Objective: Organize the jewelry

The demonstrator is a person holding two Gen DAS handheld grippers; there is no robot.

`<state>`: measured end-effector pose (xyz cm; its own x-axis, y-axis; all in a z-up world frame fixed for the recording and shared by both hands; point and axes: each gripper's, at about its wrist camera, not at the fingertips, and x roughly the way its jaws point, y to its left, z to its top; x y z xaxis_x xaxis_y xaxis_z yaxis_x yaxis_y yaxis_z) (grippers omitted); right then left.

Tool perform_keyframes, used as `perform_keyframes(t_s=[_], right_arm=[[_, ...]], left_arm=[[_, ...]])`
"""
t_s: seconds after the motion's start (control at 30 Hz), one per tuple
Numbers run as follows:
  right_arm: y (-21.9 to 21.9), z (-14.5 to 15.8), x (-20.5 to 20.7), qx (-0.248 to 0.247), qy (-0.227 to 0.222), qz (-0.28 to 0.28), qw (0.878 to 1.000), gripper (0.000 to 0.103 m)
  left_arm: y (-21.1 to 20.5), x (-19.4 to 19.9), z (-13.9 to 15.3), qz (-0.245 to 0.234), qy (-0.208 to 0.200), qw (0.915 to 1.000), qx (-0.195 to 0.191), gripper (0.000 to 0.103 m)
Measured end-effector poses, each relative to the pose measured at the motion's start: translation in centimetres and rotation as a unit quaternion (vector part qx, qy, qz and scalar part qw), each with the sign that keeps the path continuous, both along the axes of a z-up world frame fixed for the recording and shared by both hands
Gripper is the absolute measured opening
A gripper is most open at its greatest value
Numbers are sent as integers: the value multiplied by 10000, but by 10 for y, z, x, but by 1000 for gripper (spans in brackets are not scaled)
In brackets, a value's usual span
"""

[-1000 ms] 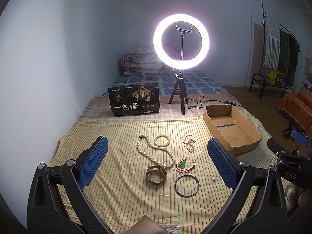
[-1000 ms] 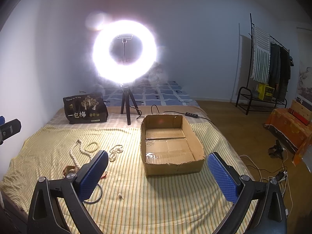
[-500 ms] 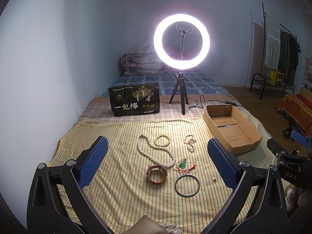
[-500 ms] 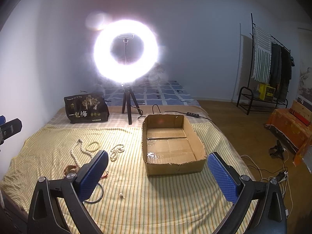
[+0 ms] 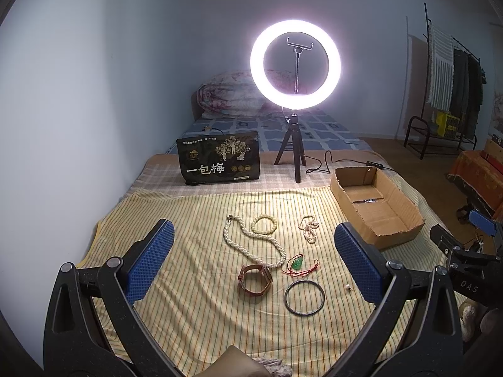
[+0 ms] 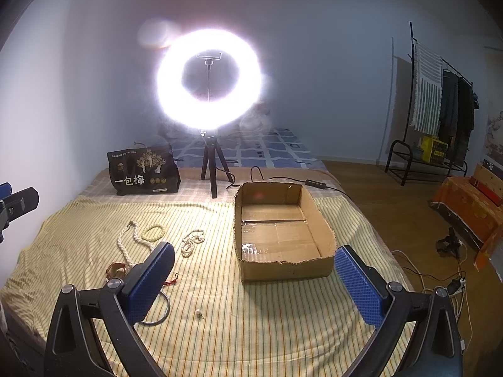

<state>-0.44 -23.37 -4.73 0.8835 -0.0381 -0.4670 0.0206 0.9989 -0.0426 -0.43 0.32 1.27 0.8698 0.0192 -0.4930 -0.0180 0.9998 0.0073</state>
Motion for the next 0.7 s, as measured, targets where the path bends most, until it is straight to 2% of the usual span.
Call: perform_keyframes(t_s=[0.7], right_arm=[[20, -13, 15, -105, 280, 183, 9994, 100]], left_arm=[[25, 16, -23, 190, 346, 9992, -50, 103]])
